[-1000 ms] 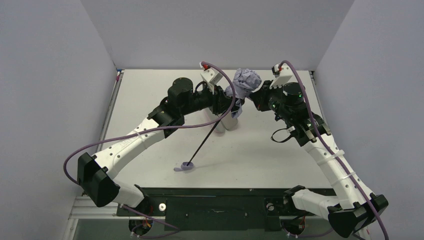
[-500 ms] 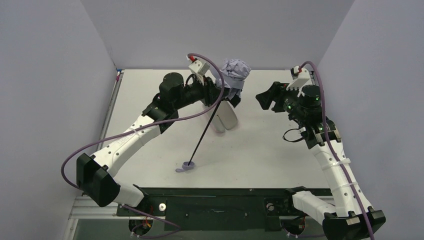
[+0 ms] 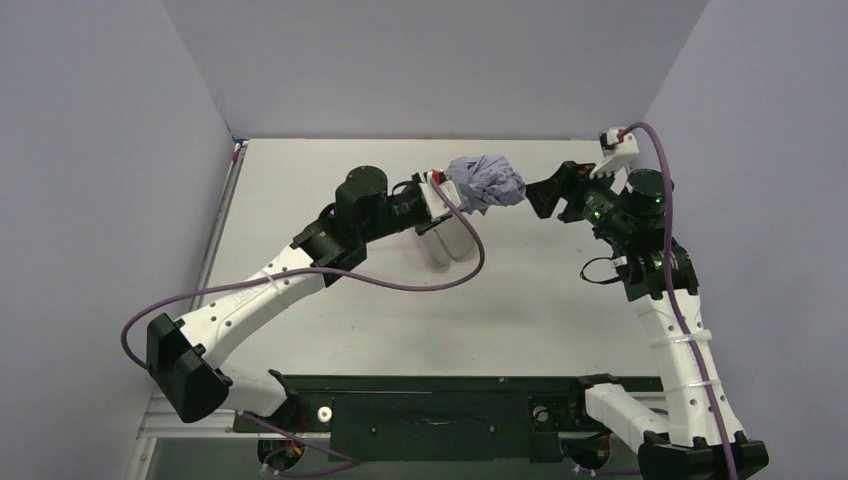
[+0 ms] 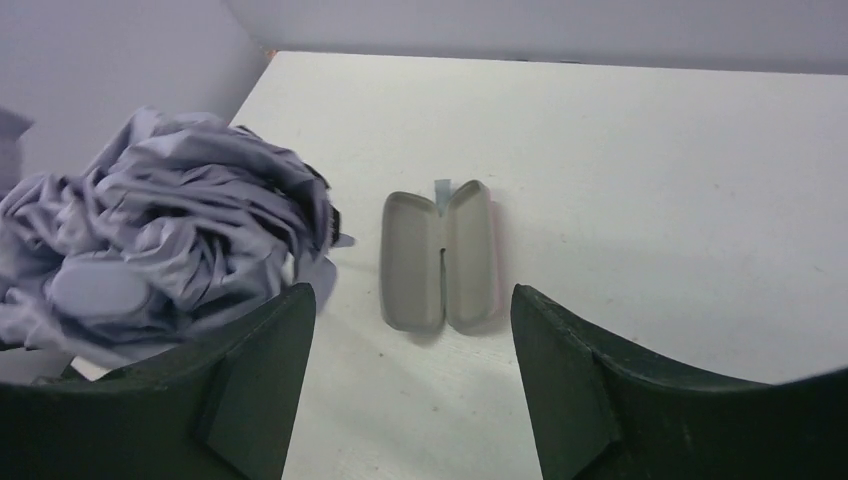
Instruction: Open the umbrella
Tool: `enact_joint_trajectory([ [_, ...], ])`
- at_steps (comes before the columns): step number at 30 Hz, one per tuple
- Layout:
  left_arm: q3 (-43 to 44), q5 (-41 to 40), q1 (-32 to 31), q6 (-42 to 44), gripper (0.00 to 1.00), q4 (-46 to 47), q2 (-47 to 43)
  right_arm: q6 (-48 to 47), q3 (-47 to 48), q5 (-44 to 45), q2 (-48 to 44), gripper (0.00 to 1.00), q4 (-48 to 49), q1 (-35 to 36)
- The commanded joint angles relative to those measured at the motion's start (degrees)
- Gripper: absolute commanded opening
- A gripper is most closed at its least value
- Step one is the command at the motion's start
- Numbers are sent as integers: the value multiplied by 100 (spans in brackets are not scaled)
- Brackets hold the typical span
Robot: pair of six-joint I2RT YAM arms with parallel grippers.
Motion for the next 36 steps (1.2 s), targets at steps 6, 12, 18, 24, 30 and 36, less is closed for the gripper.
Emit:
enact_joint_trajectory([
  [6, -299, -588, -198, 4887, 0, -541, -641, 57, 176, -523, -65, 67, -124, -804],
  [12, -982, -499, -228, 7014, 0, -100, -873, 159, 341, -1285, 86, 74, -247, -596],
  [18, -1214, -239, -365, 7561, 0, 407, -913, -207, 429, -1331, 197, 76, -690, 507],
  [24, -1039, -205, -517, 7002, 0, 621, -849, -852, 349, -965, 270, 78, -1142, 1126],
  [30, -825, -224, -603, 5789, 0, 800, -779, -979, 278, -971, 372, 82, -1228, 1598],
  [36, -881, -266, -689, 5405, 0, 1038, -719, -1003, 138, -1192, 450, 68, -1228, 1687],
])
